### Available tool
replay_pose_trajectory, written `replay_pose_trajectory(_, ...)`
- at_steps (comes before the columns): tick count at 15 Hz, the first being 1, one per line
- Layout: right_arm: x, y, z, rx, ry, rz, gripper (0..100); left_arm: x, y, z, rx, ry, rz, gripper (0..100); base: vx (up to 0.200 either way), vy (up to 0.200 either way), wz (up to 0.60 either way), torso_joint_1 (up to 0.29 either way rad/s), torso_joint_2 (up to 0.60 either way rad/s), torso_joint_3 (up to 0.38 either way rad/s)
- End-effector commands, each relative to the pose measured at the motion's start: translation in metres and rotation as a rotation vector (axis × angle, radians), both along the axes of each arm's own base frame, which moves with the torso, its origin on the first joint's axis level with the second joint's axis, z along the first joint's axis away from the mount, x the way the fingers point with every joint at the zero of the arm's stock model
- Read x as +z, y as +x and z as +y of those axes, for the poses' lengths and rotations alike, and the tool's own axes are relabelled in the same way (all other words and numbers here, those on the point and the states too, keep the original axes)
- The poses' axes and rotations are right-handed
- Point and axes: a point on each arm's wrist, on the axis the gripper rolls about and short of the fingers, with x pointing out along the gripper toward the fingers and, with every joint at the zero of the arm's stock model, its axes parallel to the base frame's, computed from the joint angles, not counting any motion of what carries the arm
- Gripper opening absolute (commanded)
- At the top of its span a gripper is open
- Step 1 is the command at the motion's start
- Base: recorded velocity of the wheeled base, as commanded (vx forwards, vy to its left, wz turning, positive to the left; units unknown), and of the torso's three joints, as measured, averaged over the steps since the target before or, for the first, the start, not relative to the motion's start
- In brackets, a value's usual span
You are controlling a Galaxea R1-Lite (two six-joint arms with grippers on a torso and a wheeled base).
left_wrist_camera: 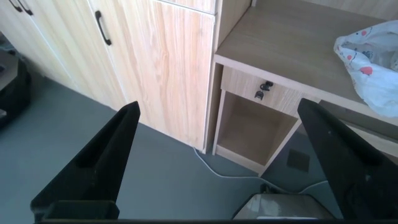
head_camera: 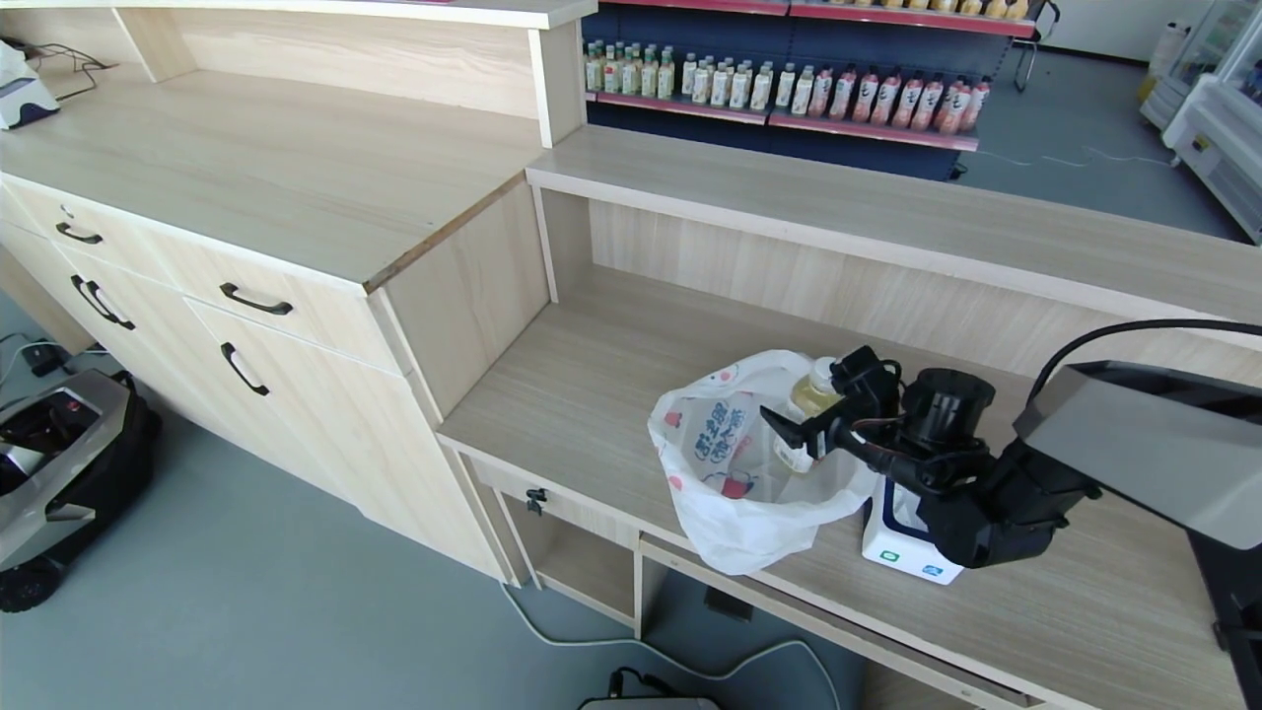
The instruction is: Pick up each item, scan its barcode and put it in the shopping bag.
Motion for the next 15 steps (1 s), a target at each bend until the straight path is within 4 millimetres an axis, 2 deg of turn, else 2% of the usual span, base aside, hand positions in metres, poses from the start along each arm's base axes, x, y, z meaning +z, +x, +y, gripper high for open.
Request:
replay_pose_trajectory(1,0.049,-0.028,-0.009,-0.011,0.010,-0.039,100,0.000,0.000,0.000,0.000,0.000,-0.001,100,0.000,0.000,0.00,0.000,0.00,0.000)
replay_pose_trajectory(2,0.064,-0.049,-0.019,-0.026,0.001,-0.024,100,0.000,0.000,0.000,0.000,0.000,-0.001,100,0.000,0.000,0.00,0.000,0.00,0.000)
replay_pose_trajectory(3,0.069,-0.058,-0.025,-0.040,-0.001,-0.014,100,0.000,0.000,0.000,0.000,0.000,-0.001,100,0.000,0.000,0.00,0.000,0.00,0.000)
replay_pose_trajectory(5,0.099,-0.106,-0.056,-0.113,-0.016,0.015,100,0.000,0.000,0.000,0.000,0.000,-0.001,100,0.000,0.000,0.00,0.000,0.00,0.000)
replay_pose_trajectory(8,0.117,-0.174,-0.101,-0.267,-0.107,0.040,100,0.000,0.000,0.000,0.000,0.000,-0.001,100,0.000,0.000,0.00,0.000,0.00,0.000)
replay_pose_trajectory(9,0.126,-0.200,-0.112,-0.327,-0.116,0.067,100,0.000,0.000,0.000,0.000,0.000,-0.001,100,0.000,0.000,-0.60,-0.002,0.00,-0.002)
replay_pose_trajectory(11,0.139,-0.240,-0.125,-0.431,-0.113,0.138,100,0.000,0.000,0.000,0.000,0.000,-0.001,100,0.000,0.000,-0.60,0.002,0.00,0.005)
replay_pose_trajectory(13,0.146,-0.277,-0.132,-0.621,-0.117,0.182,100,0.000,0.000,0.000,0.000,0.000,-0.001,100,0.000,0.000,-0.60,0.000,0.00,0.002)
replay_pose_trajectory(15,0.143,-0.298,-0.131,-0.810,-0.129,0.203,100,0.000,0.000,0.000,0.000,0.000,-0.001,100,0.000,0.000,-0.60,-0.002,0.00,0.002)
